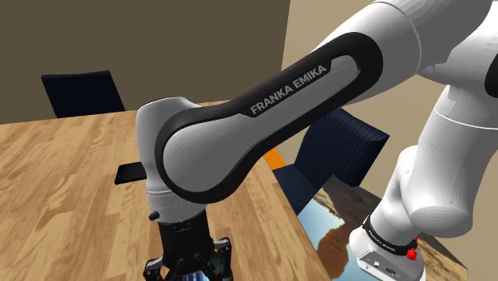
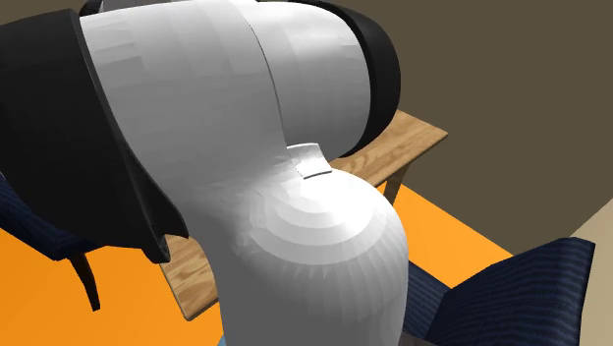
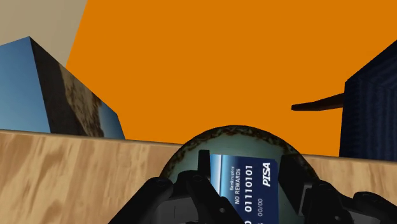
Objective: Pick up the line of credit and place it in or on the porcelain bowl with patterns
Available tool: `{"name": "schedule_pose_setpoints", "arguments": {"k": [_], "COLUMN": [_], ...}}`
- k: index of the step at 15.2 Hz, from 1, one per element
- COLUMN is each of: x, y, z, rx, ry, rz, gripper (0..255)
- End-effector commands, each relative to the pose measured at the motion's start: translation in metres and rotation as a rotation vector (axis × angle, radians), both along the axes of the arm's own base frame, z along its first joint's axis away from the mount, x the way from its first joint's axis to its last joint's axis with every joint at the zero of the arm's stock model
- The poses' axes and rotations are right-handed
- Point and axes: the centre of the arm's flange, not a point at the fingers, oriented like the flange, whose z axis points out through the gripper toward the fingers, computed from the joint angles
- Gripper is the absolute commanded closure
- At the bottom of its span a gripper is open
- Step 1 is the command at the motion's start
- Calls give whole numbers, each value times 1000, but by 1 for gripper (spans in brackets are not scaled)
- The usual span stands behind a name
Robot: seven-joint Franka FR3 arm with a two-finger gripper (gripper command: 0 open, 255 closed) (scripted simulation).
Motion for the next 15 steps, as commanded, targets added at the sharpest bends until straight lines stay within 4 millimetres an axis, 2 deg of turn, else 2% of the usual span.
{"name": "schedule_pose_setpoints", "arguments": {"k": [1,3,4,9,13,15], "x": [0,0,0,0,24,24], "y": [0,0,0,0,-13,-13], "z": [0,0,0,0,41,41], "rx": [0,0,0,0,0,0], "ry": [0,0,0,0,0,0], "rz": [0,0,0,0,0,0], "gripper": [255,255,0,0,0,0]}}
